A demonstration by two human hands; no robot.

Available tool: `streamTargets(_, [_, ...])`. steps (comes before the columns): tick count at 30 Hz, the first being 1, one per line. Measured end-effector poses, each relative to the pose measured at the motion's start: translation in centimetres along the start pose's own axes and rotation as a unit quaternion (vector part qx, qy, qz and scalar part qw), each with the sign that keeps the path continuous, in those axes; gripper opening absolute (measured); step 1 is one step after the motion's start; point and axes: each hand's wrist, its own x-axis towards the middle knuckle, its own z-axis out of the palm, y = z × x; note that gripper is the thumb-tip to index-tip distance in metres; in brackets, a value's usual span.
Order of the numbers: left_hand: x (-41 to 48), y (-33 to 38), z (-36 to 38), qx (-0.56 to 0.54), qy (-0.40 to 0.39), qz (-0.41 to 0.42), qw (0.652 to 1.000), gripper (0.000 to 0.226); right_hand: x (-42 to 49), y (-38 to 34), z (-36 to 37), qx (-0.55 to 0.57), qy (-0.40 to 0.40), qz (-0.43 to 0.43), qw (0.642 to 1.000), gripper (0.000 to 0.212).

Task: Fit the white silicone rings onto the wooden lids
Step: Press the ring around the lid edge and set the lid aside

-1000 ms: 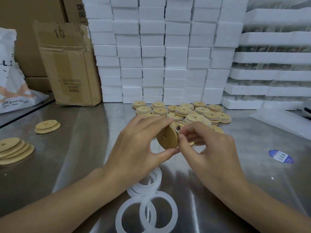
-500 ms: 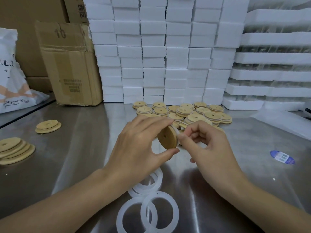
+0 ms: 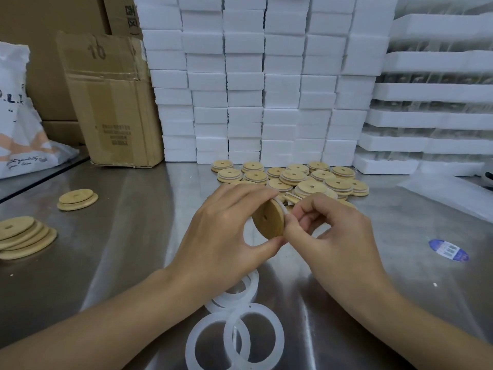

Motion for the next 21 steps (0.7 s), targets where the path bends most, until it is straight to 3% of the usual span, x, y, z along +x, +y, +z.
streamTargets(4, [-0.1, -0.1, -0.2, -0.030, 0.001, -0.030, 0.999, 0.058, 0.2, 0.2, -0.3, 0.045, -0.057, -0.022, 0.997, 0.018])
streamTargets(7, [-0.1, -0.1, -0.2, -0.114, 0.006, -0.108, 0.988, 0.055, 0.2, 0.3, -0.4, 0.047, -0.070, -0.031, 0.996, 0.017])
streamTargets(10, [0.4, -0.3, -0.1, -0.274, -0.009, -0.230, 0.934, 0.049, 0.0, 0.5, -0.5, 0.051, -0.071, -0.040, 0.995, 0.012])
streamTargets(13, [0.9, -0.6, -0.3, -0.400, -0.012, -0.302, 0.865, 0.030, -0.1, 1.0, -0.4, 0.020, -0.099, -0.060, 0.993, 0.030])
streamTargets(16, [1.2, -0.5, -0.7, -0.479, -0.068, -0.347, 0.803, 0.038, 0.0, 1.2, -0.2, -0.007, -0.105, -0.085, 0.991, 0.036])
streamTargets(19, [1.1, -0.5, -0.6, -0.500, -0.096, -0.358, 0.783, 0.039, 0.1, 1.6, 0.0, -0.015, -0.075, -0.083, 0.994, 0.027])
streamTargets(21, [0.9, -0.6, -0.4, -0.488, -0.089, -0.345, 0.797, 0.033, 0.3, 2.0, -0.1, -0.022, -0.037, -0.078, 0.996, 0.023])
